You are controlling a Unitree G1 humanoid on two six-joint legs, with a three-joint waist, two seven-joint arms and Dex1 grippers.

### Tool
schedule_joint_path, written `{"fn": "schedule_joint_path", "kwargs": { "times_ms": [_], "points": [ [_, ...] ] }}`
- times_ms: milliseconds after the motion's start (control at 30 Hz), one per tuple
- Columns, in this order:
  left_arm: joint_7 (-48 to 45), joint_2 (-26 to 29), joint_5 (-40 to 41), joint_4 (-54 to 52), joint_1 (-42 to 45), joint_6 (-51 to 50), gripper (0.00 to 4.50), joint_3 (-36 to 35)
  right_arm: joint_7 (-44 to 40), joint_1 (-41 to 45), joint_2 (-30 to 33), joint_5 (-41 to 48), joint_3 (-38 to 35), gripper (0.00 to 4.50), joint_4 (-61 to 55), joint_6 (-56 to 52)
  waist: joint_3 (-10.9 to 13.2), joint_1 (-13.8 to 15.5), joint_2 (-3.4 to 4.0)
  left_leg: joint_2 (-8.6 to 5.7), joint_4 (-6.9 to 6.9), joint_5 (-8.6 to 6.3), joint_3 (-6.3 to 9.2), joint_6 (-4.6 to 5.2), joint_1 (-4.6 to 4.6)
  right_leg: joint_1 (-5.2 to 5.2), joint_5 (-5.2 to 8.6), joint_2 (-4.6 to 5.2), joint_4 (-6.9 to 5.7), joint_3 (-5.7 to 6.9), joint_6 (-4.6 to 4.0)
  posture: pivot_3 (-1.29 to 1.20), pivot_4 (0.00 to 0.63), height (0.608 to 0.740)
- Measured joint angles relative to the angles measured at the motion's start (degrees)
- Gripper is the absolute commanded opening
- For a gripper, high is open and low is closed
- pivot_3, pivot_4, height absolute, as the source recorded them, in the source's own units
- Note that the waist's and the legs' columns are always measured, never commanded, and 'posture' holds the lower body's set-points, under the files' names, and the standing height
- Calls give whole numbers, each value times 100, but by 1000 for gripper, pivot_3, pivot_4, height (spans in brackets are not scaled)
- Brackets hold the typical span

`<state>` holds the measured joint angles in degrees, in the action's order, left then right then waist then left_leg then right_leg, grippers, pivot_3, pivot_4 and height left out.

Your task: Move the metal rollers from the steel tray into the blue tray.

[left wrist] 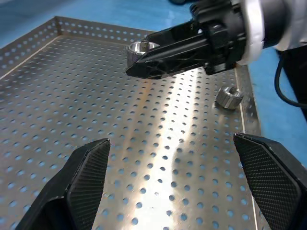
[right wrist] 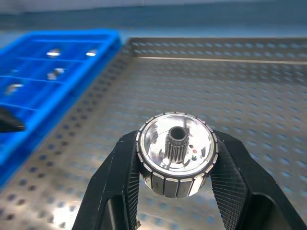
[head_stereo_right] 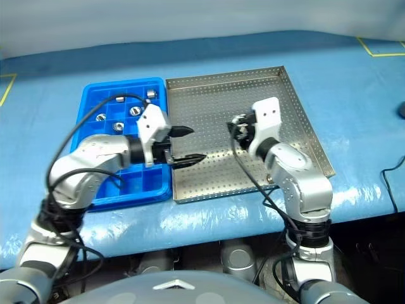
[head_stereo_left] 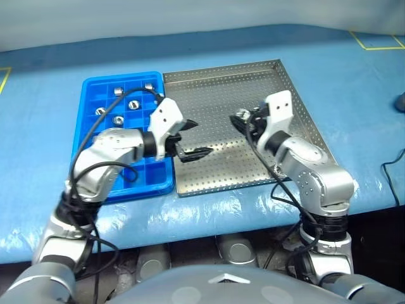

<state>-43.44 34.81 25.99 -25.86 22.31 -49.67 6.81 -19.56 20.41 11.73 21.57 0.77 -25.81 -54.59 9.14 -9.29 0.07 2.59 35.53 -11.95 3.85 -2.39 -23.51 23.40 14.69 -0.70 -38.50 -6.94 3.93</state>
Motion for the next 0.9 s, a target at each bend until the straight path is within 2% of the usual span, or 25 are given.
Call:
{"fn": "schedule_joint_path", "kwargs": {
  "times_ms": [100,233,333,533,667,833,900],
  "points": [
    [79,673,66,-414,-432,-291,4500,-646,-265,346,-251,198,541,1699,128,-53,4,74,-7,1,-4,0,1,0,1,5,3,1,-3,3,-6,51,150,740],
    [261,1166,108,-799,-1167,-611,4500,-1408,-527,661,-479,209,1251,1699,584,-28,8,307,-17,0,-13,0,4,0,-1,10,9,6,-3,12,-15,108,150,740],
    [371,1405,97,-884,-1735,-722,4500,-1913,-663,744,-622,206,1681,1699,815,-20,10,514,-21,0,-22,0,4,-1,-3,18,14,9,-2,17,-25,135,150,740],
    [490,1554,105,-895,-2153,-747,4500,-2756,-829,809,-971,312,2058,1699,893,3,7,769,-30,3,-30,1,19,-3,-1,18,22,10,-4,43,-40,159,150,740],
    [471,1574,129,-894,-2156,-728,4500,-2797,-910,801,-1102,357,2302,1699,1087,-12,5,832,-32,4,-31,3,25,-6,0,15,23,10,-4,51,-41,153,150,740],
    [468,1549,176,-886,-2077,-706,4500,-2473,-909,718,-1164,345,2406,1699,1575,-55,4,851,-33,4,-32,4,27,-8,0,16,23,10,-6,55,-43,136,150,740],
    [472,1519,189,-879,-1941,-699,4500,-2314,-903,706,-1164,326,2406,2435,1690,-54,4,849,-33,4,-33,4,30,-8,0,16,24,10,-8,58,-44,131,150,740]
  ]
}}
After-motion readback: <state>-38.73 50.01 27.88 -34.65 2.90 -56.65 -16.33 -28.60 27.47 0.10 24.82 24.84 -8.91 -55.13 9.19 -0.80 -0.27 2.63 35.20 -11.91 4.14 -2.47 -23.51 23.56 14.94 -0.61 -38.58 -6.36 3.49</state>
